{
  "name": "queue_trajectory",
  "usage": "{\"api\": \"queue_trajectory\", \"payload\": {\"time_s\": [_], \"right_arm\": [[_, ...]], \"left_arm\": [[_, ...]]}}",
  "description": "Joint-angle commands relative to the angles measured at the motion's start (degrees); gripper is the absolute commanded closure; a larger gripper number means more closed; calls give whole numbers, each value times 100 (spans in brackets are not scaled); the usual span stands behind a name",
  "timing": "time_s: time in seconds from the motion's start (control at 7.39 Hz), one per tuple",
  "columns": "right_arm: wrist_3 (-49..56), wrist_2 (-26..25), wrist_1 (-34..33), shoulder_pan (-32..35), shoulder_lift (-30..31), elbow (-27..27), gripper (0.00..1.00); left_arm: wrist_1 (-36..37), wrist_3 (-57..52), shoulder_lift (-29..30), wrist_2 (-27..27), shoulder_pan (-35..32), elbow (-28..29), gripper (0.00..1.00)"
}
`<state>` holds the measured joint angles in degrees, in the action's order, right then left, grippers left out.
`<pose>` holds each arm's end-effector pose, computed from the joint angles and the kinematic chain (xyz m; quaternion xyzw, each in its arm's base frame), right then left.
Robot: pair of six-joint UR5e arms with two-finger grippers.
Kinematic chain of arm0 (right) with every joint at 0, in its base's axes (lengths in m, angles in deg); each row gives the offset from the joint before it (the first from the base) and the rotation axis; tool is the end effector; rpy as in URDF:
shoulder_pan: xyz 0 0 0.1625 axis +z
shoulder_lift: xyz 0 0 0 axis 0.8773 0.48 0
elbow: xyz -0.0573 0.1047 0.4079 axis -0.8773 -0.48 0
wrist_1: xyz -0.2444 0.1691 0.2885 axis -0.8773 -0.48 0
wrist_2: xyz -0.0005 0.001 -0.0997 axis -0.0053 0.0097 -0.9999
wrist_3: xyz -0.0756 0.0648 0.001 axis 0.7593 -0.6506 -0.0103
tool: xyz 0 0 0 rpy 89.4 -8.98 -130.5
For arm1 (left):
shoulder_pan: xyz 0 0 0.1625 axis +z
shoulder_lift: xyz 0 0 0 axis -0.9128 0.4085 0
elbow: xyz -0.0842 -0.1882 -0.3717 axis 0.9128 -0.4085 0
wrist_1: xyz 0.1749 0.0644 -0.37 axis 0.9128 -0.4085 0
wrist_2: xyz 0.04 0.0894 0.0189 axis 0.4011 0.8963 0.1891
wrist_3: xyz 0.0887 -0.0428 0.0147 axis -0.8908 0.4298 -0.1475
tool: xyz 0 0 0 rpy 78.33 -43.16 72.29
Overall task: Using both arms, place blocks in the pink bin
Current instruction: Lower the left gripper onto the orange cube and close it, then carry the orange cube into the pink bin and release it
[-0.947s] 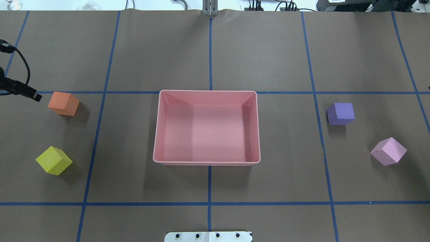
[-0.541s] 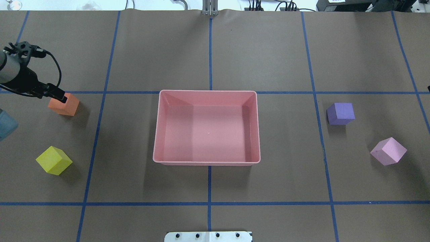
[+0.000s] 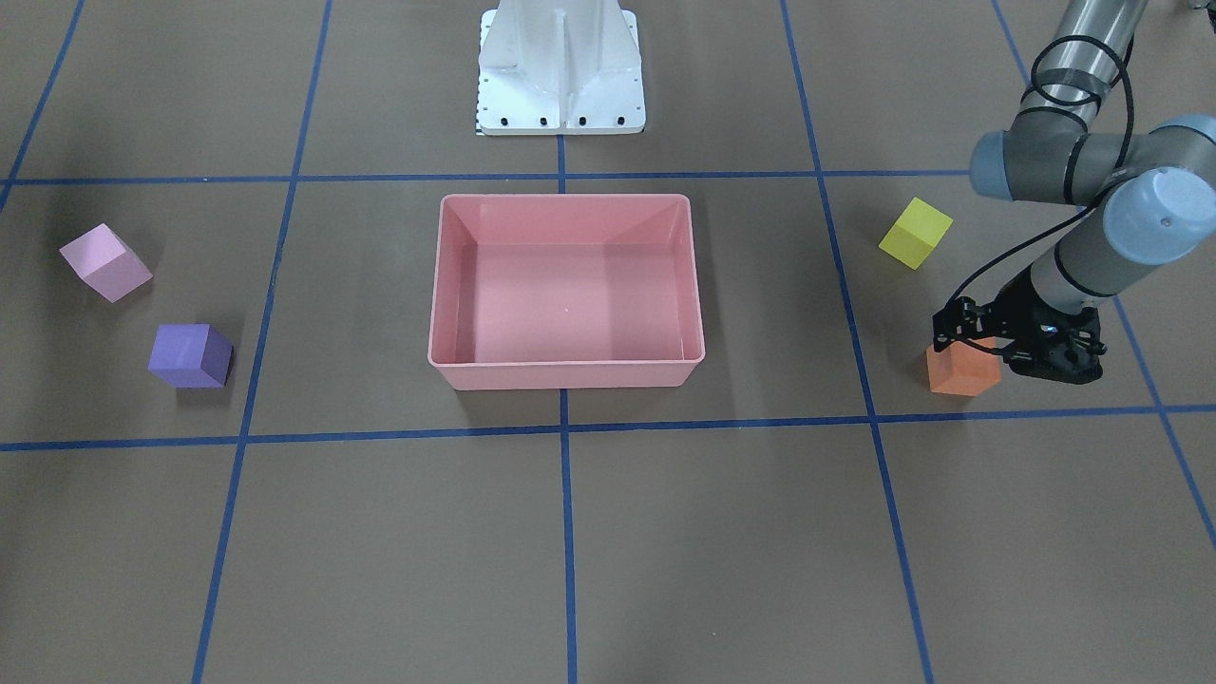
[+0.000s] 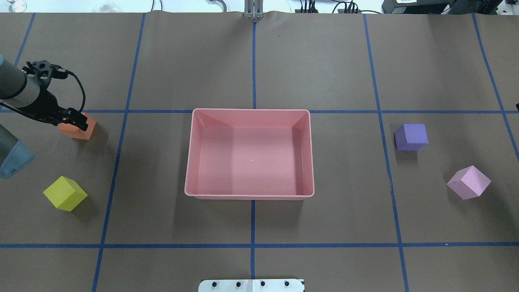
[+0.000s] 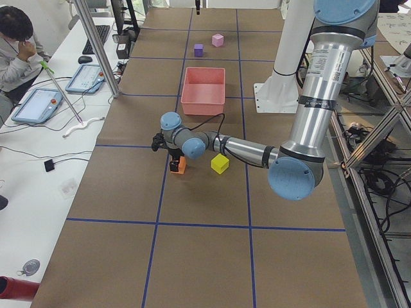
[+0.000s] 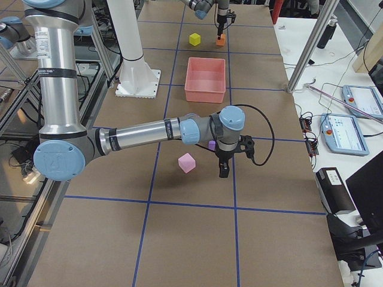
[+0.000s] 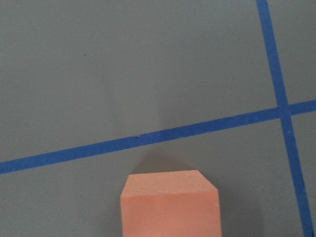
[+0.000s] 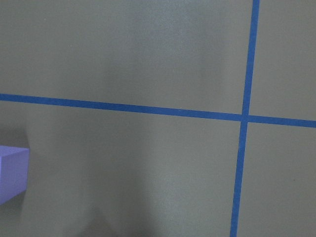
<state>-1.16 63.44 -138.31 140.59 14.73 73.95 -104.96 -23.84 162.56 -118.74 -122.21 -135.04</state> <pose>-0.0298 -0.5101 0.5609 0.0156 -0.3719 -0.0355 0.9275 0.2721 -0.5397 0.5379 0.0449 0.3998 0.0895 0.9111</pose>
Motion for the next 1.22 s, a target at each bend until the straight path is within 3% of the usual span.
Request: {"api": "queue_trajectory", "payload": {"time_s": [0.0,0.14,0.27,0.41,0.68,1.08], "right_arm": [[0,0,0,0,8,0,0],[0,0,0,0,8,0,0],[0,0,0,0,17,9,0],[0,0,0,0,17,9,0],[0,0,0,0,17,0,0],[0,0,0,0,17,0,0]], "left_arm": [[-37,-3,12,2,59,-20,69],[-28,32,90,-24,59,-107,92],[94,50,109,-59,59,-491,95],[591,120,170,-59,59,-973,95],[1516,1536,1044,-94,329,-1626,90],[1519,3359,2311,-24,1602,-1489,86]]}}
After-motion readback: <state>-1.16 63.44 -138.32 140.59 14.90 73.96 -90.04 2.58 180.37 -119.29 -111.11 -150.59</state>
